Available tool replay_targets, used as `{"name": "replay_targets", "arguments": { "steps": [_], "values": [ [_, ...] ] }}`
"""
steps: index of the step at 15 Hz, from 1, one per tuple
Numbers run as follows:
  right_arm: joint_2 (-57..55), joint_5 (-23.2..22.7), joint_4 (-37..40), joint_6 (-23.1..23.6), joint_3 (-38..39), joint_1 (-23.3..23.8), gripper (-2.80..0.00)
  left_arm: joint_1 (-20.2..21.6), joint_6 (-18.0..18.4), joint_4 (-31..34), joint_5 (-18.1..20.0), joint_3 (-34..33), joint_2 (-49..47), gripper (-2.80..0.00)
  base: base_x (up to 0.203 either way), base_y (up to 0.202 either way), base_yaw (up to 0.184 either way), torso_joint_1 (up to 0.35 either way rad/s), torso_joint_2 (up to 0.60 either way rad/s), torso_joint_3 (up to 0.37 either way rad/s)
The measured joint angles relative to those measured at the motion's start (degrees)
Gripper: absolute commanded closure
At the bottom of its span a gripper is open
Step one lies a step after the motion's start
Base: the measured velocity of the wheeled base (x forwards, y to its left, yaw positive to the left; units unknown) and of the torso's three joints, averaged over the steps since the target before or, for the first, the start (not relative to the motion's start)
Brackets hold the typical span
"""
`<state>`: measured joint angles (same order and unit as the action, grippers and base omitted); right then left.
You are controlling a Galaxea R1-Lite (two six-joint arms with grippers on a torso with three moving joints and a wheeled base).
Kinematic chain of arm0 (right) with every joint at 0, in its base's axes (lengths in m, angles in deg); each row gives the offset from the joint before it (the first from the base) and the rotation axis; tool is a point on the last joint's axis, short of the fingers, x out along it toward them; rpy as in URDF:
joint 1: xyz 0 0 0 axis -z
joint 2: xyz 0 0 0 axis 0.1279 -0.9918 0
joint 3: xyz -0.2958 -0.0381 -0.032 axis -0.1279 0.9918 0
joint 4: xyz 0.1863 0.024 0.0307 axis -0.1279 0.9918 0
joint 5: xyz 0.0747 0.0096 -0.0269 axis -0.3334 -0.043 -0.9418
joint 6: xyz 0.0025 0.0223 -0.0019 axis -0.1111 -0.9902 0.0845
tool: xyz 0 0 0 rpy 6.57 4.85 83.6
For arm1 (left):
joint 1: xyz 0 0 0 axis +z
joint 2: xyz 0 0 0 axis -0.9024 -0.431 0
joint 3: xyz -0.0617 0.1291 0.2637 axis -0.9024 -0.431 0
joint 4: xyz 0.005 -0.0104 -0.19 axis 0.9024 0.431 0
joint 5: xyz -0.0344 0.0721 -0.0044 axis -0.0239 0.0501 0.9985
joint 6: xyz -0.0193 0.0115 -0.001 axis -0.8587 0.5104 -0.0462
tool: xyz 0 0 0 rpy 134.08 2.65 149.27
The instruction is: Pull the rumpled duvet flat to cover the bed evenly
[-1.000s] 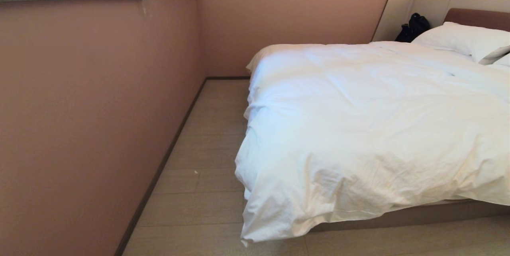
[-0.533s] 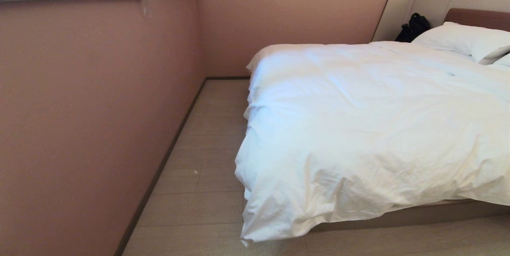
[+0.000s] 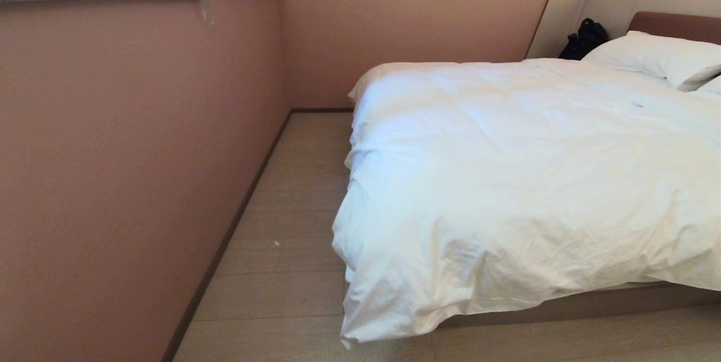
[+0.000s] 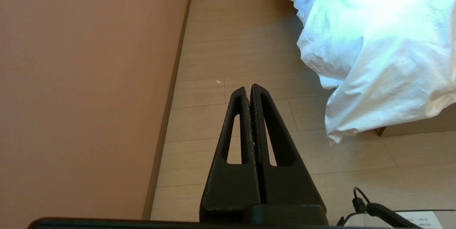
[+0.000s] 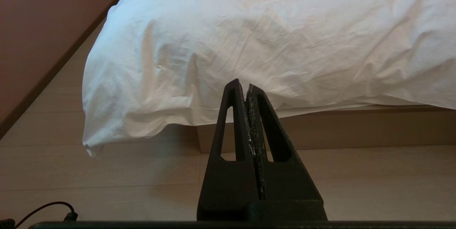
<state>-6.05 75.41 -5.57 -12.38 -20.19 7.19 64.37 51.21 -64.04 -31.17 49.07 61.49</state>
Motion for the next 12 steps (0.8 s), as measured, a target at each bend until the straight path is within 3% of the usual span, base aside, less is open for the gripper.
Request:
{"name": "replay_targets", "arguments": {
  "steps": [12],
  "values": [
    [0.0,0.0,0.0,-0.1,0.0,0.0,0.0,0.0,0.0,0.0,0.0,0.0,0.0,0.0,0.0,0.0,0.0,0.0,0.0,0.0]
  ]
}}
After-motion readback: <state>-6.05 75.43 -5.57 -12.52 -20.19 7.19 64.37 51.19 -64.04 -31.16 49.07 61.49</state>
